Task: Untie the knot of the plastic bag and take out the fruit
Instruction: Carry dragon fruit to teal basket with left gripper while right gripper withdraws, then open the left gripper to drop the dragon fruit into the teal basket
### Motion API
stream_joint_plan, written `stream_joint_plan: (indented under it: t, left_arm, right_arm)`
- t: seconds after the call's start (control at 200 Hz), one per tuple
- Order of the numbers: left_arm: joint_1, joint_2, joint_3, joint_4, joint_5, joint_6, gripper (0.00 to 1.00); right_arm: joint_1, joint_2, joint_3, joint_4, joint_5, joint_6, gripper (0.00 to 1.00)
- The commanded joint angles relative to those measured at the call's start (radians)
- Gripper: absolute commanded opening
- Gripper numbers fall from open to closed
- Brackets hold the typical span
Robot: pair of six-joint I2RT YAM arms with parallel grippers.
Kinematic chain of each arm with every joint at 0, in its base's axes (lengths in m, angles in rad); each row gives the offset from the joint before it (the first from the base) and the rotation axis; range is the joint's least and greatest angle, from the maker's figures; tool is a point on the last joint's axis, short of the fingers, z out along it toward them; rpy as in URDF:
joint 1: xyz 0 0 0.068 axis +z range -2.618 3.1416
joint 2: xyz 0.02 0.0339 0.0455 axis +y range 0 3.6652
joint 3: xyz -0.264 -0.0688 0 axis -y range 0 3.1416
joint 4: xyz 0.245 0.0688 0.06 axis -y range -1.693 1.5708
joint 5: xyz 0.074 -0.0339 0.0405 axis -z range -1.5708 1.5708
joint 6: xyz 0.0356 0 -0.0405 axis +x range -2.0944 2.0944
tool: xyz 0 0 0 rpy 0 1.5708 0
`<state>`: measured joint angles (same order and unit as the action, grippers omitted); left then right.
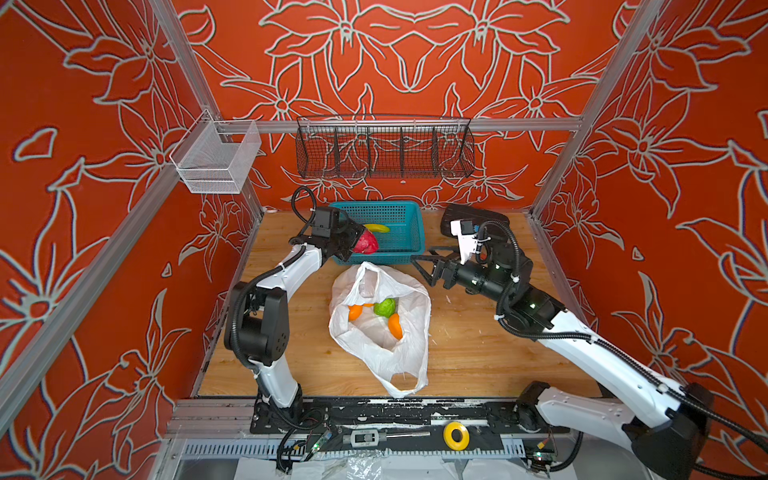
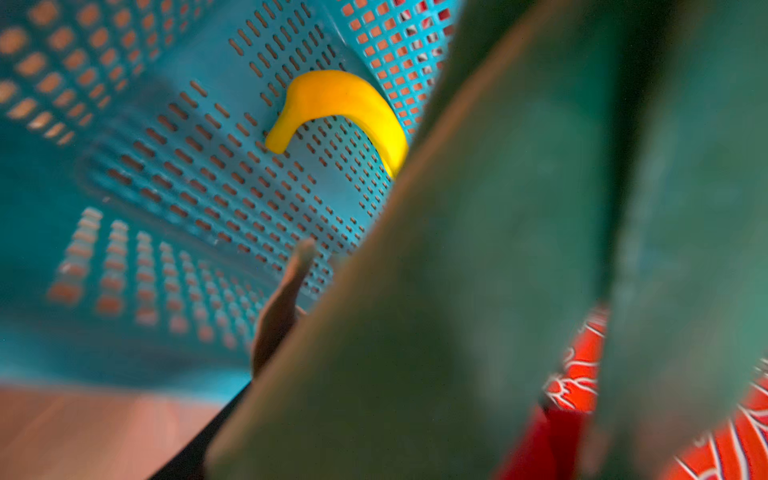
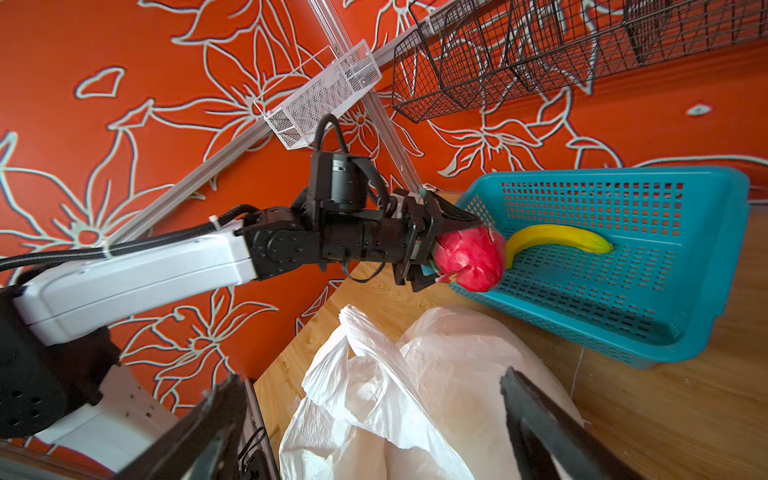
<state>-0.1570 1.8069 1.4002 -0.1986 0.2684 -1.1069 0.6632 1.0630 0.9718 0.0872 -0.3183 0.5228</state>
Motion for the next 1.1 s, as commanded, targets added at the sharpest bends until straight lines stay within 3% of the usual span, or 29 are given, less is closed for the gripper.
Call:
stream_joint_plan:
  t: [0.0,0.4,0.691,0.771,0.921,1.096]
  left_arm:
    - [0.005,0.066,0.121,-0.031,0.016,0.050,0.51]
    - [0.011,0.365,0.394,-0.222,0.192,0.125,0.56]
    - [0.011,0.407,0.374,-0.254,0.168,0.162,0.59]
    - [0.011,0.399,0.377,-0.278,0.152,0.186,0.69]
    - [0.013,0.371,0.376,-0.297,0.130,0.227,0.99]
    - [0.014,0.343,0.375,-0.291,0.136,0.248,0.97]
  right_arm:
    - [0.006,-0.025,-0.010,-0.035,0.023,-0.015,0.97]
    - [0.006,-0.068,-0.019,-0.089,0.037,-0.058,0.97]
    - [0.006,-0.071,-0.019,-0.106,0.034,-0.067,0.97]
    - [0.006,-0.069,-0.017,-0.106,0.035,-0.066,0.97]
    - [0.006,-0.061,-0.016,-0.103,0.037,-0.063,0.97]
    - [0.006,-0.055,-0.006,-0.105,0.035,-0.062,0.97]
